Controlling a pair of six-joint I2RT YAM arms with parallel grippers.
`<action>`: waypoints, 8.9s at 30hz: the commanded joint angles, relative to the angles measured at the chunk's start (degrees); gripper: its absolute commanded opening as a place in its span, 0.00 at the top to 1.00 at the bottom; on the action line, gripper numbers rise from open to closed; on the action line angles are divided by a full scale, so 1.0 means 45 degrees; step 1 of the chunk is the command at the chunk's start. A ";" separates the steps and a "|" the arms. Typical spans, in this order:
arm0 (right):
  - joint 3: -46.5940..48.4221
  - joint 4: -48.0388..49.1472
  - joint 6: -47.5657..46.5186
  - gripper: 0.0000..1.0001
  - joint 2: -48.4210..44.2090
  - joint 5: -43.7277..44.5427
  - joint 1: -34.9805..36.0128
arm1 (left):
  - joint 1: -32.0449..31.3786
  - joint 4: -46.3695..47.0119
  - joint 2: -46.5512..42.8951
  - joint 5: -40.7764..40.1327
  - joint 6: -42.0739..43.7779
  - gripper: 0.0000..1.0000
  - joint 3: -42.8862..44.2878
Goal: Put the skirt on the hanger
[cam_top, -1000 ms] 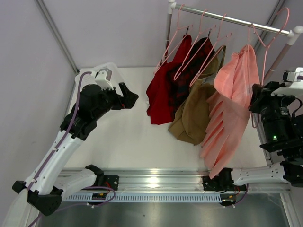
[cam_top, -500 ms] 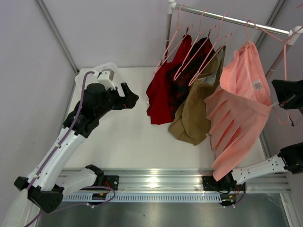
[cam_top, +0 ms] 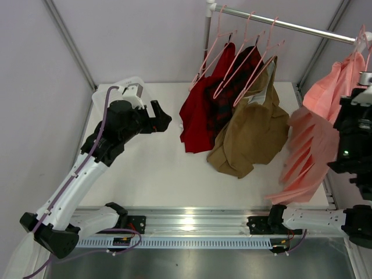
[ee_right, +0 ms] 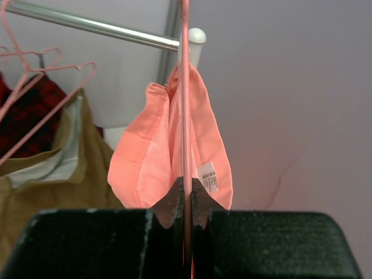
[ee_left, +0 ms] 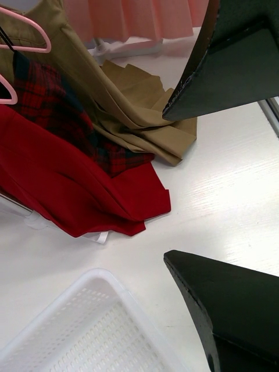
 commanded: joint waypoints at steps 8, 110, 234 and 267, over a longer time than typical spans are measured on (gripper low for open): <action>-0.2298 0.3542 -0.1539 1.00 0.1020 0.2568 -0.3717 | -0.0070 0.0597 -0.0531 0.0854 0.0773 0.01 0.0240; -0.9780 1.4985 -0.7723 1.00 0.0900 0.2647 -0.3111 | 0.0027 0.1438 -0.1254 0.2086 0.1144 0.01 -0.0757; -0.5175 -0.2842 1.2173 0.70 0.3091 -1.2528 -1.3425 | 0.0203 0.1009 -0.0512 0.0934 0.0733 0.01 -0.0035; -0.8546 -0.3723 1.2757 0.01 -0.3976 -2.1962 -1.2428 | 0.0203 -0.0496 -0.3107 -0.1758 0.2200 0.01 -0.1750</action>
